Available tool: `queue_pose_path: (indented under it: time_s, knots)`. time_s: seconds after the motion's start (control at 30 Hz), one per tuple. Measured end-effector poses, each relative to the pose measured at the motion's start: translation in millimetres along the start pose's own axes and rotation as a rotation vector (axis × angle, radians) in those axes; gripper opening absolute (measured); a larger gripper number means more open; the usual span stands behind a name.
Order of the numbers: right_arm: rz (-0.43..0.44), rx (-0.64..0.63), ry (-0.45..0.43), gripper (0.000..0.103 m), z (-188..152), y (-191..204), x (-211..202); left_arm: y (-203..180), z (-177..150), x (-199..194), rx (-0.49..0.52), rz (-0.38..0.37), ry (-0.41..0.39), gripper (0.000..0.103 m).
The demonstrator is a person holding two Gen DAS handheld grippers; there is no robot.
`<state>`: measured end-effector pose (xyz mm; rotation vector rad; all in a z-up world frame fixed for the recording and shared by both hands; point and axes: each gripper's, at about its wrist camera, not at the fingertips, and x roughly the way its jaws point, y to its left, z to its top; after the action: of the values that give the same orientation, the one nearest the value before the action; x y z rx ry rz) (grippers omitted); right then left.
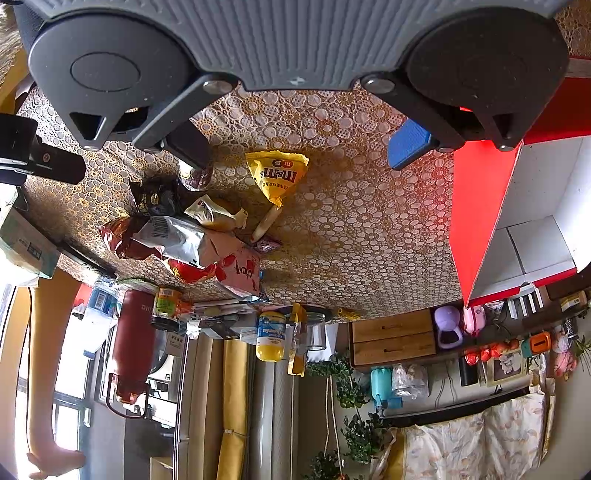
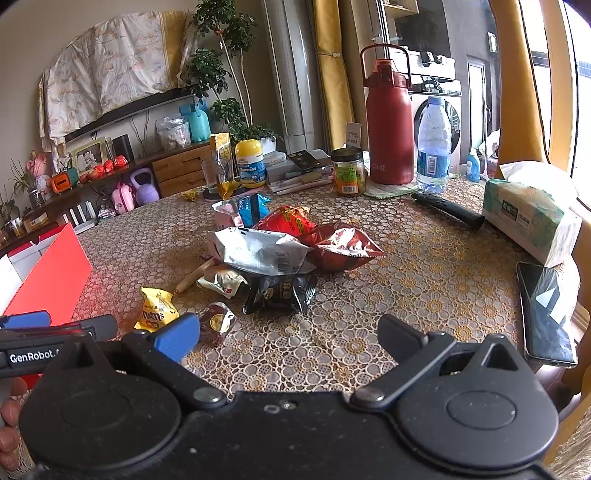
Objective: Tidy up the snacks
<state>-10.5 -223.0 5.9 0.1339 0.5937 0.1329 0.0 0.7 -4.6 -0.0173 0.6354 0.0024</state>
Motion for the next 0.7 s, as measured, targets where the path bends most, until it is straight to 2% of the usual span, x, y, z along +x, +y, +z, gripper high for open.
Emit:
queue_pose_path:
  time_s: [0.7]
  knots:
    - [0.002, 0.002, 0.002, 0.103, 0.7, -0.1, -0.5, -1.3, -1.3, 2.1, 0.006, -0.002, 0.001, 0.103]
